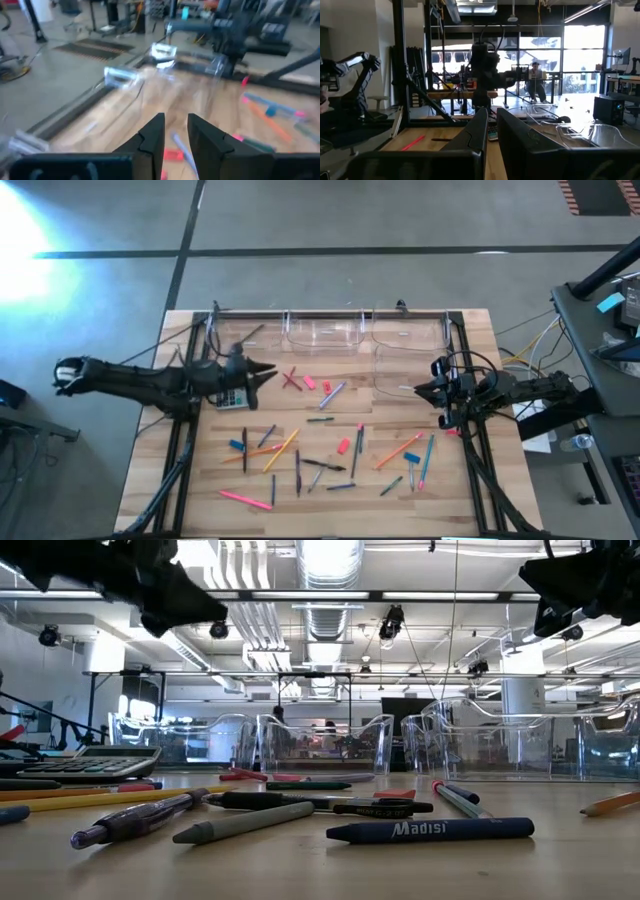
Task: Sort crayons/erasers/pens/pencils in bins
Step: Put the black pen into the top middle transparent bin
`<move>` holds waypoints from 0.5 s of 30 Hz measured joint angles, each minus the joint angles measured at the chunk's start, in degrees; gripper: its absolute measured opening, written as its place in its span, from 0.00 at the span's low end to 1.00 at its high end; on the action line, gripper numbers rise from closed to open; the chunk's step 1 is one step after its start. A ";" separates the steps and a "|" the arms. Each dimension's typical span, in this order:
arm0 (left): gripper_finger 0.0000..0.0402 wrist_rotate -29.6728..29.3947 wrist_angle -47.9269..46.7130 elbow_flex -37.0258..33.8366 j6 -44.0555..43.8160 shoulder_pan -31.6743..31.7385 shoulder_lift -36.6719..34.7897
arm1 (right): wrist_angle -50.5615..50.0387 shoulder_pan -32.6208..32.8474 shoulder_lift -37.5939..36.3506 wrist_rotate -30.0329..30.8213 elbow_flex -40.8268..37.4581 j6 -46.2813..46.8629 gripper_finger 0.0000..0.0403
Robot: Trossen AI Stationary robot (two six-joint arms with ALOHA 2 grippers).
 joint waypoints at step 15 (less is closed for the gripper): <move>0.18 5.87 8.67 -2.73 -9.96 -2.21 19.23 | 0.02 -0.02 0.00 0.00 0.00 -0.85 0.08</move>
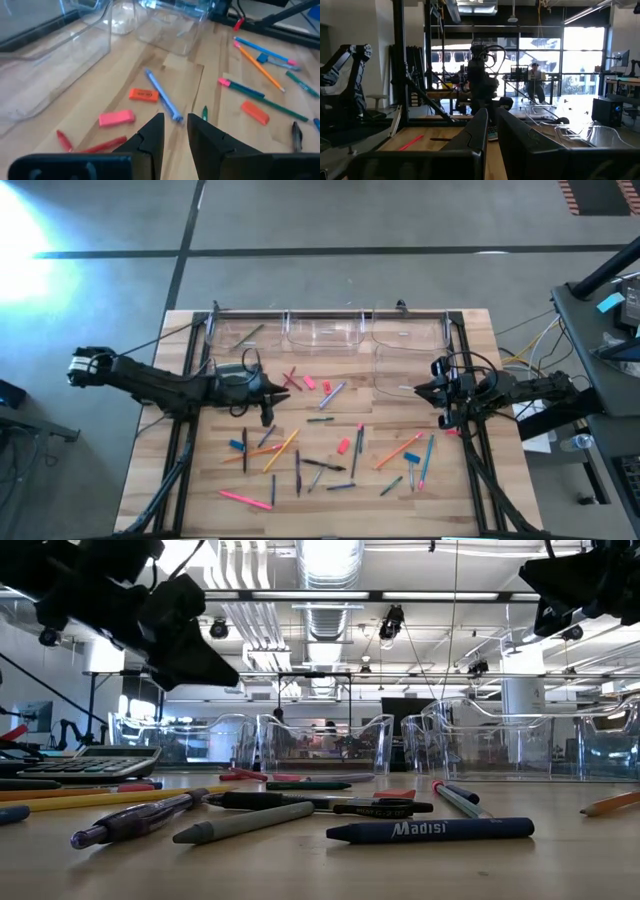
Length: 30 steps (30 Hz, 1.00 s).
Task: Sort crayons/erasers/pens/pencils in bins
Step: Put the black pen into the top middle transparent bin
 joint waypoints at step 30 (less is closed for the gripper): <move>0.17 -6.08 -72.01 48.33 -9.07 -15.87 20.15 | 0.02 0.02 0.00 -0.02 0.00 2.86 0.08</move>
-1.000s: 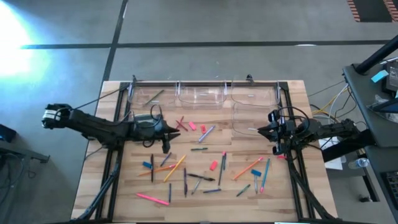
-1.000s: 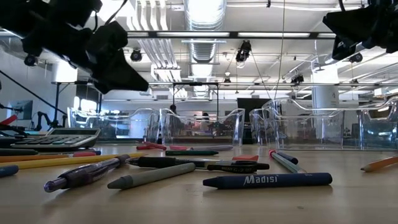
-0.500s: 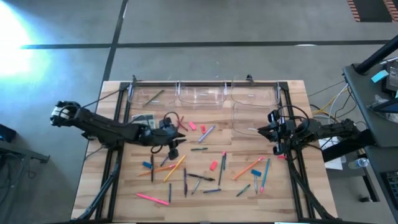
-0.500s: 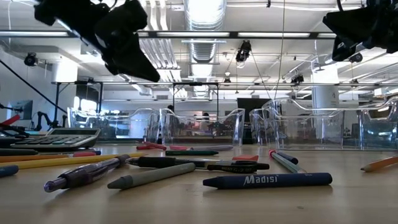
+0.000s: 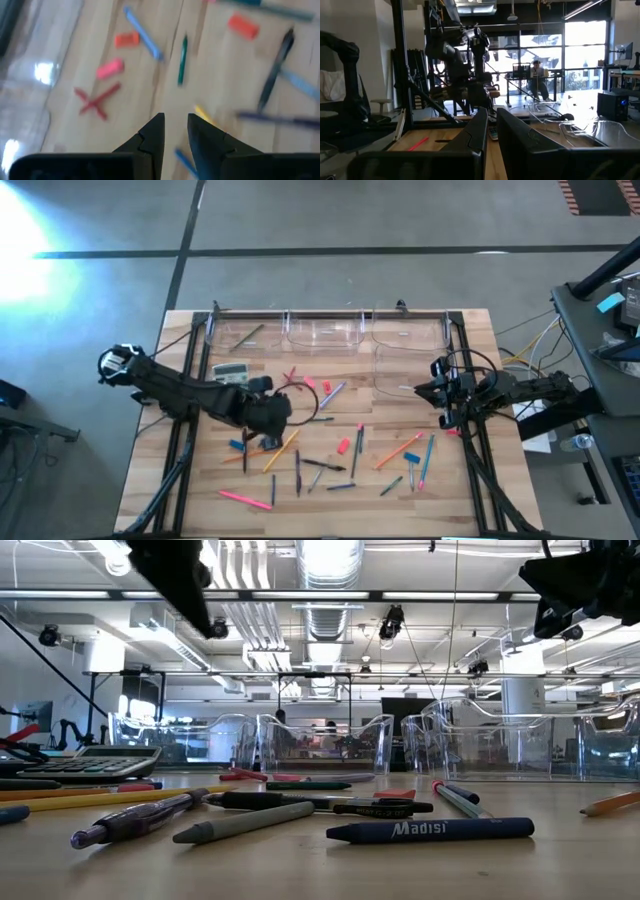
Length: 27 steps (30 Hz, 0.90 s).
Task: Sort crayons/erasers/pens/pencils in bins
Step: Put the black pen into the top middle transparent bin
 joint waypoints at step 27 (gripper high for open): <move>0.18 15.88 -7.32 -14.07 -34.66 -8.70 -2.89 | 0.63 0.00 0.00 -0.02 0.00 6.66 0.08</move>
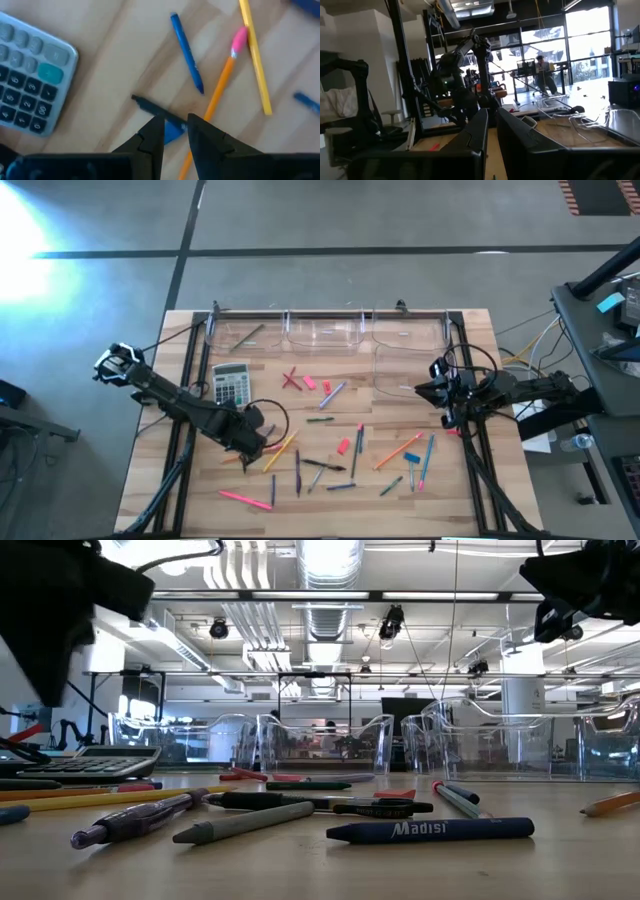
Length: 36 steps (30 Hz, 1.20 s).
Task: Sort crayons/erasers/pens/pencils in bins
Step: Put the black pen into the top middle transparent bin
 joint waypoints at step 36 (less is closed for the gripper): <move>0.49 -8.53 12.80 -11.19 -27.14 -10.97 -9.11 | 2.24 0.00 0.00 -0.04 0.00 12.95 0.08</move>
